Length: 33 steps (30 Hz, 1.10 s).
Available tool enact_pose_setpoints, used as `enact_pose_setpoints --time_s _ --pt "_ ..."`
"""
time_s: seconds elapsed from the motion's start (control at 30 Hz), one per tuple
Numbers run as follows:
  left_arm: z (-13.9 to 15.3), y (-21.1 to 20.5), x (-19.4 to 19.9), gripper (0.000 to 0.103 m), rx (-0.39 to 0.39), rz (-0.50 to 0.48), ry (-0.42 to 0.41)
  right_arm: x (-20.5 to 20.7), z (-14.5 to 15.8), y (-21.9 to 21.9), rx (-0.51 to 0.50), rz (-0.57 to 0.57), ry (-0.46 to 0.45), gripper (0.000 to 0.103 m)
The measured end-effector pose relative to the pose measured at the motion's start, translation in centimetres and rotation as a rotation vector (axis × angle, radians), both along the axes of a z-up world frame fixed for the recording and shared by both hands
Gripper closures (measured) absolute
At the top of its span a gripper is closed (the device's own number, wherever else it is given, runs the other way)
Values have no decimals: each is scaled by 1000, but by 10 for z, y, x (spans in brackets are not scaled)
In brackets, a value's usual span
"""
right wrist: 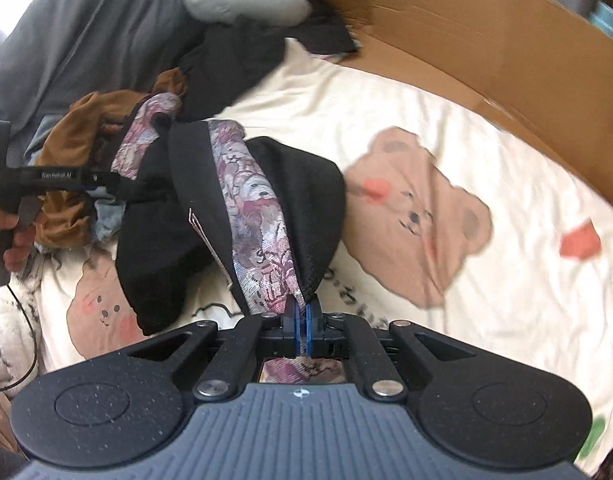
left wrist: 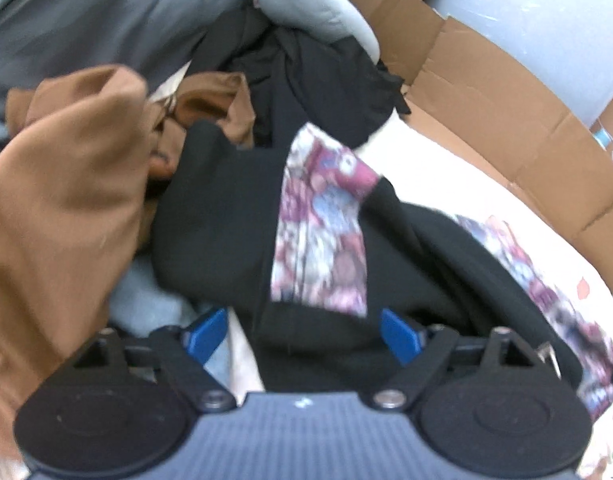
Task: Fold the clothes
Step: 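Lift the jacket with both tools, lay it on the sheet, open both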
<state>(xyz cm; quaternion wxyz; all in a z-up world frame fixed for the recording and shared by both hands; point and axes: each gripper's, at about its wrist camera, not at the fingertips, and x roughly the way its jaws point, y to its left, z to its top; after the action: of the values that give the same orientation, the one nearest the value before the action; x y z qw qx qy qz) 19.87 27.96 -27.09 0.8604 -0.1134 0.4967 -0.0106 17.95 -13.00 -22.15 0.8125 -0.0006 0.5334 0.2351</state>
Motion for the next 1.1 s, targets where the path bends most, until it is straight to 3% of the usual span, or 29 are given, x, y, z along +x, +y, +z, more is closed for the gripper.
enact_pose_setpoints --time_s 0.17,0.33,0.37,0.47,0.5,0.6,1.1 --pt "-17 8 23 16 -3 22 18 -17 -16 -18 29 -46 7 103" --pt "-28 3 35 21 -62 21 29 -25 -27 -32 46 -113 6 103" --pt "-31 2 37 28 -80 22 36 -26 -29 -35 45 -125 4 103" --pt "-32 -13 40 64 -134 0 50 -28 -29 -47 37 -161 -5 103" --pt "-29 -18 39 74 -120 -13 41 -29 -29 -52 34 -173 -8 103" --pt "-24 -31 38 93 -96 -48 16 -32 -27 -68 23 -215 -16 103" --pt "18 -81 14 98 -189 -197 -24 -88 -18 -145 -37 -445 1 103"
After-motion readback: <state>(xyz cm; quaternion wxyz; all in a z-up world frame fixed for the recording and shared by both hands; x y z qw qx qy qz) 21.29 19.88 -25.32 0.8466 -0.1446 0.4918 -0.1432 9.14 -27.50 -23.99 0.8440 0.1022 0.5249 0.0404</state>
